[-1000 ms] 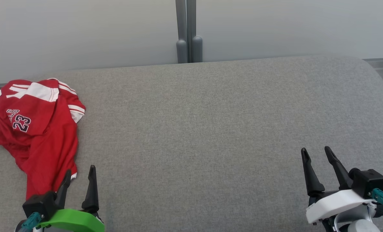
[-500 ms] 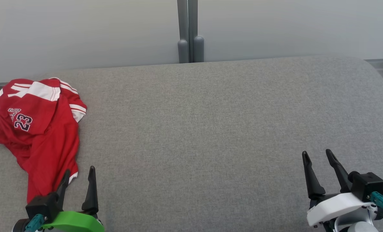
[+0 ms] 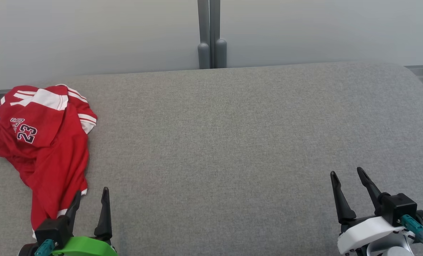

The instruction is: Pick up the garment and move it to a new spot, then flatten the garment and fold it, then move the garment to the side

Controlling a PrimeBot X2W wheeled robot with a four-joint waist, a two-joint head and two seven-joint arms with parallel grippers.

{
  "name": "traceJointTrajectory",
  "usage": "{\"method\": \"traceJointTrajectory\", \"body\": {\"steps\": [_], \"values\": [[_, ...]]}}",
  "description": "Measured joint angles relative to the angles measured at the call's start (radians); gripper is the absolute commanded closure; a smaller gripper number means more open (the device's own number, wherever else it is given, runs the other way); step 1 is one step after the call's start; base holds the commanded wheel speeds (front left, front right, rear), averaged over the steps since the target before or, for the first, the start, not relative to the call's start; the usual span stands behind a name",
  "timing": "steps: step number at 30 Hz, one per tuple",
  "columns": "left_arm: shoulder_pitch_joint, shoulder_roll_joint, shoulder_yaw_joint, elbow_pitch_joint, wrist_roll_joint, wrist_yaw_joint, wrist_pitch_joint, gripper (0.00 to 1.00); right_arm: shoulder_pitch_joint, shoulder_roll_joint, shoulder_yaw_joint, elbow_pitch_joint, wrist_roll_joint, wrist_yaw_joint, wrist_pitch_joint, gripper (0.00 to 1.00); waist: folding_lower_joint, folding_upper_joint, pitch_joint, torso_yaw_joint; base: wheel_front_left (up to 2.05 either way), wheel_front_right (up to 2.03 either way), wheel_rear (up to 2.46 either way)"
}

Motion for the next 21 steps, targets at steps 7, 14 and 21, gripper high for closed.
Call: {"method": "traceJointTrajectory", "body": {"steps": [7, 14, 21], "values": [[-0.001, 0.002, -0.013, 0.016, -0.009, 0.0, -0.009, 0.0, 0.0, -0.004, 0.007, 0.002, -0.033, 0.0, -0.009, 0.0, 0.0, 0.0, -0.002, 0.003, 0.0, 0.0, 0.0], [-0.004, 0.011, -0.027, 0.03, -0.033, 0.0, -0.008, 0.0, 0.0, 0.001, 0.014, 0.007, -0.02, 0.0, -0.009, 0.0, 0.0, 0.0, -0.001, 0.002, 0.0, 0.0, 0.0], [-0.005, 0.015, -0.03, 0.038, -0.053, 0.0, -0.009, 0.0, 0.002, 0.002, 0.018, 0.008, -0.01, 0.0, -0.009, 0.0, 0.0, 0.0, -0.001, -0.001, 0.0, 0.0, 0.0]]}}
